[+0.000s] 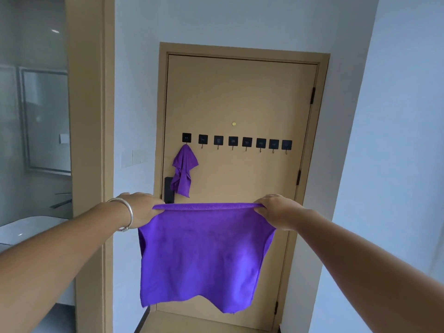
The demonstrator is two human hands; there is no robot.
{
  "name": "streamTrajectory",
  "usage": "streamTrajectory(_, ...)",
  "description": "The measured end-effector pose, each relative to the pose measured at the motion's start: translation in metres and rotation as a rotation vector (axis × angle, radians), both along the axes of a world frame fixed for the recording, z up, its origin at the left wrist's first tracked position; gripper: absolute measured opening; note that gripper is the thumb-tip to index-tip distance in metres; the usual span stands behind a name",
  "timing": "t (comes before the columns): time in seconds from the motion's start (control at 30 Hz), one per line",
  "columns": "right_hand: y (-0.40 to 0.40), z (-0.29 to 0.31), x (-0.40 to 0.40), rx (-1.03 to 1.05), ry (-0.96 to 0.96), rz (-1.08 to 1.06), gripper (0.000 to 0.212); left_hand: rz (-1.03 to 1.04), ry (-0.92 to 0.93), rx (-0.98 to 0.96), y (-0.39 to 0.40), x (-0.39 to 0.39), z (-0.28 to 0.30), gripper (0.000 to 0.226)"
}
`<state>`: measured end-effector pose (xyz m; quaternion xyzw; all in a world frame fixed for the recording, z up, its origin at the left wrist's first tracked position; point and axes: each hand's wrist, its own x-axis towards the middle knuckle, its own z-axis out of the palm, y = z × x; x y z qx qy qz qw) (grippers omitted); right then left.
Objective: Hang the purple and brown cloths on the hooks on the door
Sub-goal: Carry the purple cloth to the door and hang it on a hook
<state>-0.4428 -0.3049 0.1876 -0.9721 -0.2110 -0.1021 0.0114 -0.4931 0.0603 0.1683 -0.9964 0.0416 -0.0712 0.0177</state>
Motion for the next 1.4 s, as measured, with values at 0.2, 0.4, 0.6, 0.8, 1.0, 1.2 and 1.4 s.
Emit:
streamTrajectory(0.2, 0.015, -0.011, 0.098, 0.027, 0.015, 0.026, 0.04, 0.021, 0.023, 0.008, 0.013, 0.089, -0.006, 0.038)
streamTrajectory(0.4, 0.015, -0.006, 0.214, 0.09, 0.009, 0.02, 0.039, 0.017, -0.002, 0.024, 0.009, 0.193, 0.015, 0.035)
streamTrajectory(0.6, 0.021, -0.001, 0.31, 0.119, -0.003, 0.03, 0.039, 0.019, 0.002, -0.001, 0.009, 0.273, 0.019, 0.036)
streamTrajectory(0.8, 0.034, -0.011, 0.382, 0.093, 0.0, 0.046, 0.038, 0.032, 0.062, 0.003, 0.022, 0.348, 0.011, 0.036)
streamTrajectory(1.0, 0.058, -0.01, 0.458, 0.077, 0.006, 0.015, 0.038, -0.005, 0.044, 0.027, 0.043, 0.434, 0.013, 0.038)
streamTrajectory(1.2, 0.099, 0.001, 0.547, 0.098, -0.015, 0.002, 0.036, -0.047, 0.006, -0.049, 0.089, 0.531, 0.018, 0.034)
streamTrajectory(1.4, 0.141, 0.006, 0.627, 0.105, -0.033, -0.017, 0.035, -0.064, -0.033, -0.113, 0.133, 0.618, 0.024, 0.032)
